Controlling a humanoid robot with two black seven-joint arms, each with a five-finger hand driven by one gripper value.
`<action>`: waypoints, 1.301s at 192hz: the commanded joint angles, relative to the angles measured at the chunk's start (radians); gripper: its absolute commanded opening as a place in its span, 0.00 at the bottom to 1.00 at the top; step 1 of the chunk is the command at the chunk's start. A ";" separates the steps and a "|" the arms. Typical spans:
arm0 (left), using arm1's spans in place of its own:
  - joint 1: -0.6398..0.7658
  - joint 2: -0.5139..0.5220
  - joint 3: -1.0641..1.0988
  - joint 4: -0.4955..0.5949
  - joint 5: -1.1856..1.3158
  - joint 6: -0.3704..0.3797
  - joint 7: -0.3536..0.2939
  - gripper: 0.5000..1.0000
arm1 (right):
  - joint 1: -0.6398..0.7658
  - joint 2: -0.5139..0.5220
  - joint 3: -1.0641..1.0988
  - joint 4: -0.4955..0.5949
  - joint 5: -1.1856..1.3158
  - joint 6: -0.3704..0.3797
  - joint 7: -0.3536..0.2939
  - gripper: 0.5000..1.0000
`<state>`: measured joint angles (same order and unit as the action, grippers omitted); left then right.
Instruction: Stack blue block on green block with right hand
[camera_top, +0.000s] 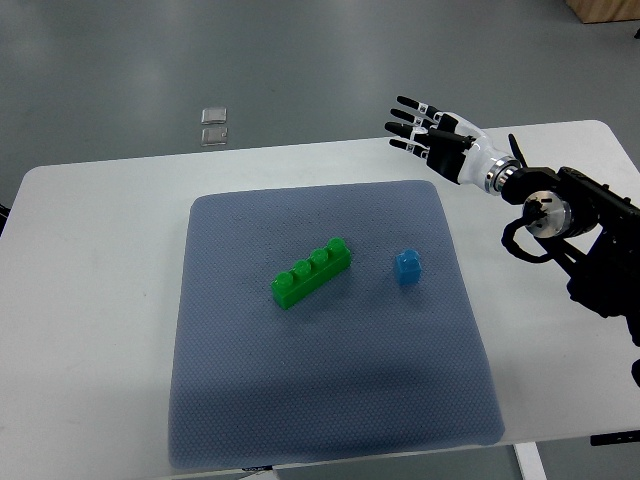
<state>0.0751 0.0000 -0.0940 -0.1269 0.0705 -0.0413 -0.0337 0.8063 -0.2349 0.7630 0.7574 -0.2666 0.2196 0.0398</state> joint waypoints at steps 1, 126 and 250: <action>0.000 0.000 0.000 0.000 0.000 0.000 0.000 1.00 | 0.002 0.000 -0.001 0.007 -0.085 0.000 0.009 0.85; 0.000 0.000 0.000 0.000 0.000 0.000 0.000 1.00 | 0.106 -0.192 -0.280 0.134 -0.562 0.015 0.058 0.85; 0.000 0.000 0.000 0.000 0.000 0.000 0.000 1.00 | 0.142 -0.492 -0.562 0.597 -0.869 -0.065 0.012 0.84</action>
<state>0.0752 0.0000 -0.0936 -0.1273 0.0705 -0.0414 -0.0337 0.9534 -0.7311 0.2113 1.3493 -1.1040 0.1873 0.0654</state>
